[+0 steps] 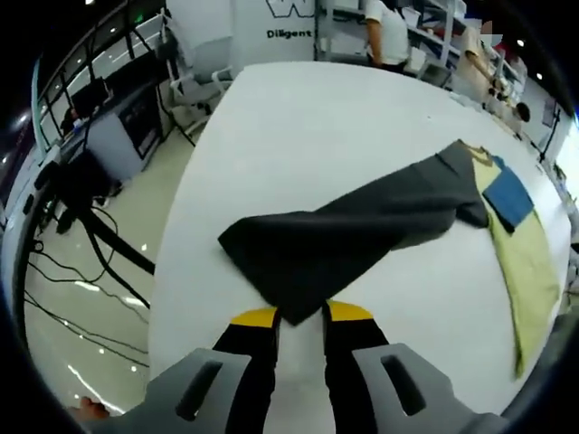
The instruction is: Fold the garment on the visible template until the final outline fits inside the template.
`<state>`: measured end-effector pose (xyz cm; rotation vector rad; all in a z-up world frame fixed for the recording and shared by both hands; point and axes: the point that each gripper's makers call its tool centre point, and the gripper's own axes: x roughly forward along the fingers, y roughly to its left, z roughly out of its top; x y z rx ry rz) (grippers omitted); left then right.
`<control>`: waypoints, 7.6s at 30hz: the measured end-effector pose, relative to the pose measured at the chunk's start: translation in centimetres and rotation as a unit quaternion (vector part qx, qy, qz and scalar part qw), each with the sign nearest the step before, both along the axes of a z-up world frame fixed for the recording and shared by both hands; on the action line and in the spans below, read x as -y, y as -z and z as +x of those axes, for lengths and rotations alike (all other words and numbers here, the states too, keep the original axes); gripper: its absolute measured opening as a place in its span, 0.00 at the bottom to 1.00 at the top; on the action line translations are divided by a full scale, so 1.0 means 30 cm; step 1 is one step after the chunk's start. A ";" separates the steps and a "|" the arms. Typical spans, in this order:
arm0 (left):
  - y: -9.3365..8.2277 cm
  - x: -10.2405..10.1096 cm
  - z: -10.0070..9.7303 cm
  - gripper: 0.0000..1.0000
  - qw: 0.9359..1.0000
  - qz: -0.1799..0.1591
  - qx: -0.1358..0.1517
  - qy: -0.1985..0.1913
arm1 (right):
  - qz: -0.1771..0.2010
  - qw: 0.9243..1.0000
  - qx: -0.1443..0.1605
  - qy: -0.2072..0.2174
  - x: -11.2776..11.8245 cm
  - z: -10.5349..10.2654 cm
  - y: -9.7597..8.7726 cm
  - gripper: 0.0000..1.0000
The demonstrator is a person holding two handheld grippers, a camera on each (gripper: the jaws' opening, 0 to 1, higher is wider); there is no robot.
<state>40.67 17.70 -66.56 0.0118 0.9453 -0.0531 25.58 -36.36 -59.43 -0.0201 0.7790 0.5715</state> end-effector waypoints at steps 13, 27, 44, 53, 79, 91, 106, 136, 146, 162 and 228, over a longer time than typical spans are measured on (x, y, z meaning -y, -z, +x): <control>0.000 -0.010 -0.018 0.17 0.996 -0.046 -0.003 -0.079 | -0.004 1.000 -0.006 -0.004 -0.008 -0.010 0.007 0.96; -0.026 0.019 -0.032 0.07 0.999 -0.014 -0.015 -0.032 | 0.007 1.000 -0.001 0.003 -0.011 -0.013 -0.006 0.98; -0.042 -0.054 -0.046 0.06 0.997 0.033 -0.046 0.051 | 0.006 1.000 -0.003 -0.009 -0.023 -0.015 -0.004 0.99; 0.001 -0.061 -0.041 0.06 0.994 0.056 -0.066 0.063 | 0.005 1.000 -0.012 -0.003 -0.010 -0.032 0.009 0.99; -0.016 -0.090 -0.022 0.06 0.997 0.061 -0.042 0.037 | 0.014 1.000 -0.012 0.011 -0.003 -0.038 0.011 0.99; -0.070 -0.073 -0.035 0.07 0.997 0.053 -0.031 0.040 | 0.016 1.000 0.000 0.002 -0.017 -0.033 -0.001 0.99; -0.207 0.051 0.022 0.07 0.996 0.033 0.004 0.083 | 0.017 1.000 0.009 -0.015 -0.038 -0.022 -0.004 0.99; -0.336 0.426 0.170 0.06 0.976 0.020 0.050 0.211 | 0.021 1.000 0.006 -0.017 -0.038 -0.042 0.008 0.99; -0.360 0.569 0.211 0.06 0.968 0.014 0.071 0.241 | 0.030 0.999 0.003 -0.020 -0.056 -0.045 0.002 0.99; -0.396 0.771 0.248 0.06 0.959 -0.020 0.092 0.269 | 0.029 0.999 -0.003 -0.023 -0.058 -0.052 0.013 0.99; -0.524 1.504 0.299 0.06 0.907 -0.091 0.133 0.390 | 0.031 0.999 -0.021 -0.005 -0.012 -0.079 0.057 0.99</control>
